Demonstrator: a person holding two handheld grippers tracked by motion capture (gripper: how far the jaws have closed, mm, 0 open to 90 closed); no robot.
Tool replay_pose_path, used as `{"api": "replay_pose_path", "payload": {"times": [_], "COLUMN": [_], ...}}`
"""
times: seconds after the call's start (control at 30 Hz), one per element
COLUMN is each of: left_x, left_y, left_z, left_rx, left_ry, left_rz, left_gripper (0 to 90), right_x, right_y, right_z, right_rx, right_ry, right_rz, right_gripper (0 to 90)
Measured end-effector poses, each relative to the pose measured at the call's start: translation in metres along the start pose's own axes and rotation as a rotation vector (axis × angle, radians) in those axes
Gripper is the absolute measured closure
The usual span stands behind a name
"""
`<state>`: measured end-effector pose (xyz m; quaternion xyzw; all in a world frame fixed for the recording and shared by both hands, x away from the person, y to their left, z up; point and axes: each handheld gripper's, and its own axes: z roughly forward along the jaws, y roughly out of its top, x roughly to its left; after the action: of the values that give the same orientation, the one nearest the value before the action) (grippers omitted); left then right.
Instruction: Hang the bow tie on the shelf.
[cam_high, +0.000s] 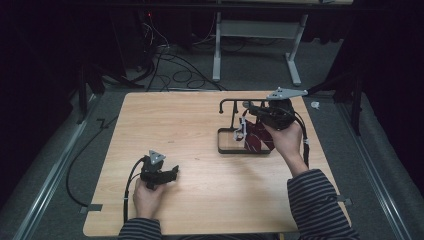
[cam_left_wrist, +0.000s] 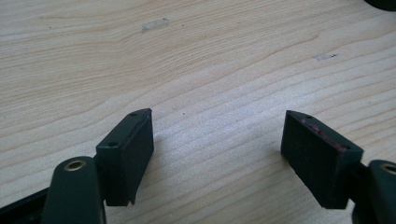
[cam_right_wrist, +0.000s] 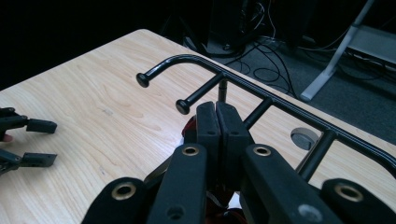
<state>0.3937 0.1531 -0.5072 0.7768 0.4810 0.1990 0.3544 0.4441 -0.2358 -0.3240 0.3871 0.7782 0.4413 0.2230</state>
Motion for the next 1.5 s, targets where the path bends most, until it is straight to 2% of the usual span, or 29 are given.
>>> {"api": "replay_pose_path", "payload": {"times": [0.27, 0.73, 1.23, 1.5], "left_x": [0.0, 0.0, 0.0, 0.0], "left_y": [0.0, 0.0, 0.0, 0.0], "left_z": [0.0, 0.0, 0.0, 0.0], "left_rx": [0.0, 0.001, 0.001, 0.001], "left_ry": [0.0, -0.002, -0.002, -0.002], "left_rz": [0.0, -0.001, -0.001, -0.002], "left_gripper": [26.1, 26.1, 26.1, 26.1], "right_x": [-0.005, -0.018, -0.023, -0.024], "right_y": [0.005, 0.007, 0.004, 0.004], "right_z": [0.003, 0.015, 0.02, 0.02], "right_rx": [-0.008, 0.014, 0.025, 0.027], "right_ry": [-0.014, -0.044, -0.061, -0.063], "right_rz": [0.01, 0.049, 0.075, 0.076], "right_gripper": [90.0, 90.0, 90.0, 86.4]}}
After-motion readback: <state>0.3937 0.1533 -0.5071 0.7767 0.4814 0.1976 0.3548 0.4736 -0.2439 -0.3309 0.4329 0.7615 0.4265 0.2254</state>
